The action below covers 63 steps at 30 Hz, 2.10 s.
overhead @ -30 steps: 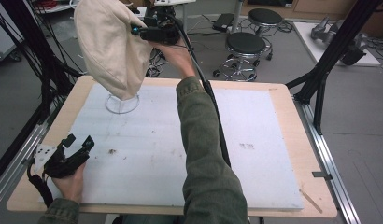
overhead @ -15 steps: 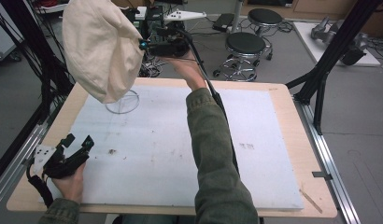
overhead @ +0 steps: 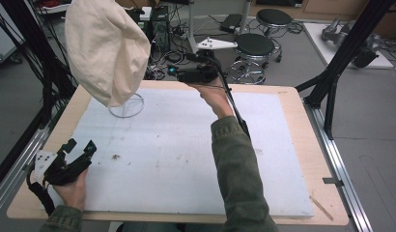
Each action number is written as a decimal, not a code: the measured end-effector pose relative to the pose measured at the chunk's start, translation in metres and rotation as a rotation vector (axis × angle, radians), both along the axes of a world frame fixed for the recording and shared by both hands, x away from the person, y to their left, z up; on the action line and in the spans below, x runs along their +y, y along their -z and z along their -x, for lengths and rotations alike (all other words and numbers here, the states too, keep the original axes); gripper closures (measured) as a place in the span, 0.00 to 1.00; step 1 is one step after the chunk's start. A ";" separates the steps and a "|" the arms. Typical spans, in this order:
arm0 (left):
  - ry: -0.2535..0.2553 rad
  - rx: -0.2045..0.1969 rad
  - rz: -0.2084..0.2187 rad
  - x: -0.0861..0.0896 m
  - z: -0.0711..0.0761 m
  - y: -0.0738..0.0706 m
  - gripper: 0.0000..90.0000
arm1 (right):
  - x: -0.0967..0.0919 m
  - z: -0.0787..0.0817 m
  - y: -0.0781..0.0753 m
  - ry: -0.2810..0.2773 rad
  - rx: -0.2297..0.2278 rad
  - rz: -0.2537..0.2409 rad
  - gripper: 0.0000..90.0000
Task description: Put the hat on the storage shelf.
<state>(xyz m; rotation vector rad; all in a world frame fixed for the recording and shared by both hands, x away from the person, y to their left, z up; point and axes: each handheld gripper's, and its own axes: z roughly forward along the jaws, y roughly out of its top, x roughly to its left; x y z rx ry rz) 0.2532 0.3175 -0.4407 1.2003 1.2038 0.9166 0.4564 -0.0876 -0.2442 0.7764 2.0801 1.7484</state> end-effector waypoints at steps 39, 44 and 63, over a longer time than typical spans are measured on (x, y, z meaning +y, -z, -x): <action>-0.008 -0.002 0.002 -0.002 0.004 -0.001 0.31 | -0.179 0.143 0.120 0.344 0.110 -0.027 0.12; -0.007 -0.001 0.000 -0.002 0.004 -0.001 0.31 | -0.184 0.154 0.128 0.386 0.117 -0.012 0.12; -0.017 0.002 -0.002 -0.004 0.002 -0.001 0.31 | -0.183 0.189 0.162 0.793 0.032 0.049 0.10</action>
